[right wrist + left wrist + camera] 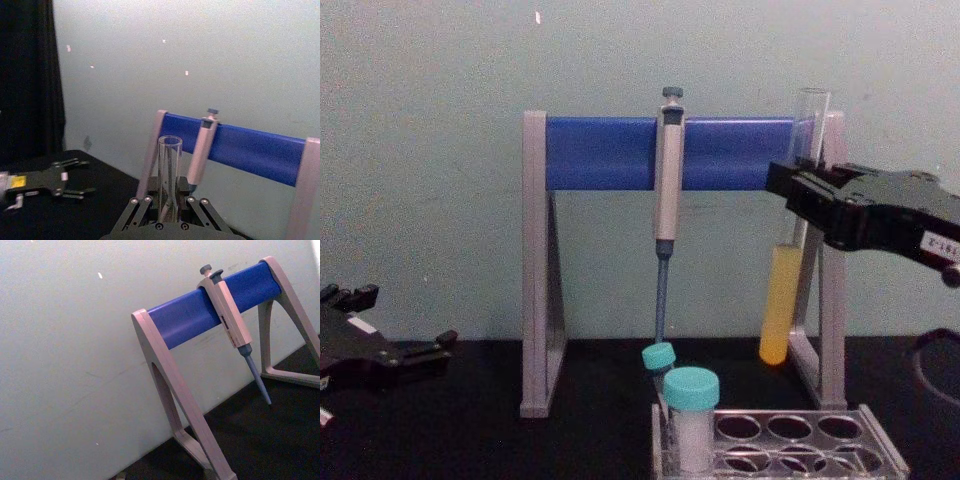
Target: Pick up the test tube from the test tube rack, shake it, then place it back into the test tube rack.
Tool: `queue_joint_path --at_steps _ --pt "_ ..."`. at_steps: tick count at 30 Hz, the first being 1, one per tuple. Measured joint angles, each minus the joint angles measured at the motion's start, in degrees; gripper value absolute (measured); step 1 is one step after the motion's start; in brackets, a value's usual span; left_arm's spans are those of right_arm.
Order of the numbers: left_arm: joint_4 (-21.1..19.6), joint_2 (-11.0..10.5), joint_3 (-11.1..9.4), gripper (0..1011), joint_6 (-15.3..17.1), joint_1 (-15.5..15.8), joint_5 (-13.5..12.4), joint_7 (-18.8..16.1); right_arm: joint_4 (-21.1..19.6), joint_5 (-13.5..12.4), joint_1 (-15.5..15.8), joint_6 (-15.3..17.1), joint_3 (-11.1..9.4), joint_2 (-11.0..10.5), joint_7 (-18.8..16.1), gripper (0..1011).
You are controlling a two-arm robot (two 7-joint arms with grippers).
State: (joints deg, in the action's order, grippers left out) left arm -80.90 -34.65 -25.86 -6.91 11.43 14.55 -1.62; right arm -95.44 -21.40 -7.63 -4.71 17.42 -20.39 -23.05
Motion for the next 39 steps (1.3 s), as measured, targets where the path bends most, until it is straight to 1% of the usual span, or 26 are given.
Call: queue_joint_path --at_steps 9,10,28,39 --pt "0.0 0.0 0.0 1001 0.0 0.0 0.0 0.0 -2.3 -2.0 2.3 0.2 1.3 -2.7 -2.8 225" --pt "0.0 0.0 0.0 1001 0.0 0.0 0.0 0.0 -2.3 -3.5 3.9 0.1 2.6 -3.9 -3.6 225" --pt "0.0 0.0 0.0 1001 0.0 0.0 0.0 0.0 0.7 -3.5 2.6 0.1 4.0 -3.1 -2.7 225" --pt "0.0 0.0 0.0 1001 0.0 0.0 0.0 0.0 1.9 -2.3 2.4 0.8 4.5 -2.7 -1.8 225"
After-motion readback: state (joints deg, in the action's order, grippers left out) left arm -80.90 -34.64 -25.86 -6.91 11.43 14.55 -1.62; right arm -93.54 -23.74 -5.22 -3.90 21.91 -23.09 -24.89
